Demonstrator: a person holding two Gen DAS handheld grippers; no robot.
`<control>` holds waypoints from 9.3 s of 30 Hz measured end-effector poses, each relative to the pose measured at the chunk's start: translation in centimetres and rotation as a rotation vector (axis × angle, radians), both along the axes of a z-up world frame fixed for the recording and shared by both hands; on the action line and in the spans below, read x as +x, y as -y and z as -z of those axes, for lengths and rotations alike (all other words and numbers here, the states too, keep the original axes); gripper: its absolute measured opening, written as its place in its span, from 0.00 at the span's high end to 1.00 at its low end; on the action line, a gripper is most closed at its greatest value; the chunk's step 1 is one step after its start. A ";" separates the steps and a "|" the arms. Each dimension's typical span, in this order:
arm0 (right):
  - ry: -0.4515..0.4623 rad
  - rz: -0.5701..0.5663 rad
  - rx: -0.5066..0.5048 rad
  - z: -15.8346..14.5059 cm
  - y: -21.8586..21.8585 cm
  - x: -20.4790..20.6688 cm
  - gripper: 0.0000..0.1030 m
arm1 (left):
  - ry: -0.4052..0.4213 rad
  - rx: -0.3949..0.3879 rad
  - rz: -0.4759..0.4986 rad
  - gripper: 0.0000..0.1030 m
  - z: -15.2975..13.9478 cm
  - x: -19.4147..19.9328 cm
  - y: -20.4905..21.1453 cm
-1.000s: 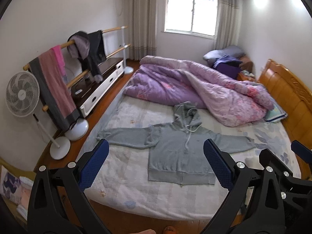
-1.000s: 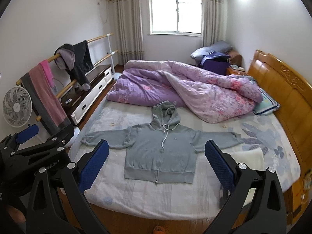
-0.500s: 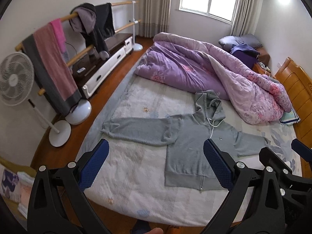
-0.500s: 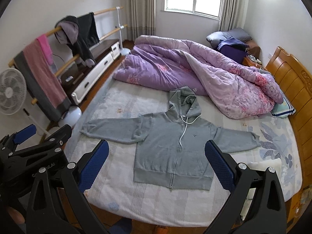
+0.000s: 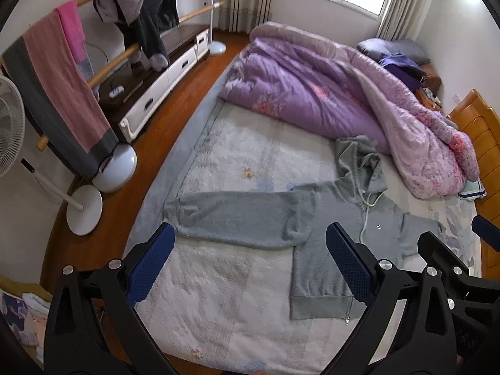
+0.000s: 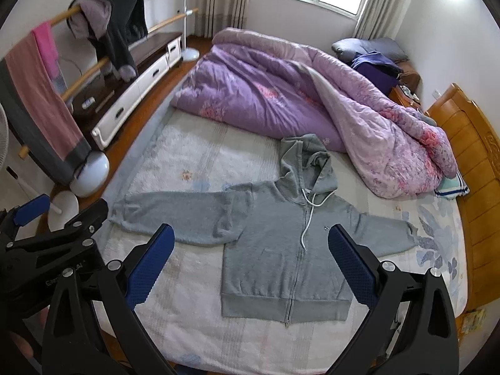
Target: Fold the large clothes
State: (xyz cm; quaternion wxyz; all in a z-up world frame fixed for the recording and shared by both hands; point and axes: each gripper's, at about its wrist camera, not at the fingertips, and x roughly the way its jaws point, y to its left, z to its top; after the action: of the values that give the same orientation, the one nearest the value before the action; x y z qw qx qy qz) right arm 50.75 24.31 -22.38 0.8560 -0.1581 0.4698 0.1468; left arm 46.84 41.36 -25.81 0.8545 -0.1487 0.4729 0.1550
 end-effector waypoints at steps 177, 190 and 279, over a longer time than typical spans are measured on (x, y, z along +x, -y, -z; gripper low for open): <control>-0.138 0.173 0.334 40.9 26.3 42.3 0.33 | -0.130 -0.117 0.159 0.22 36.2 48.5 16.4; 0.023 0.142 0.475 36.9 29.9 39.2 0.95 | 0.043 -0.043 0.297 0.92 33.2 46.3 18.0; -0.484 0.391 0.555 35.6 32.5 18.3 0.63 | -0.166 -0.463 0.005 0.44 30.6 20.5 22.1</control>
State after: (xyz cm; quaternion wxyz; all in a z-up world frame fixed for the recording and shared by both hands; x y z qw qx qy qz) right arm 69.06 -8.20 -57.97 0.7428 0.2099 0.6211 0.1356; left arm 67.29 19.24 -56.43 0.7562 -0.3258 0.5650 0.0520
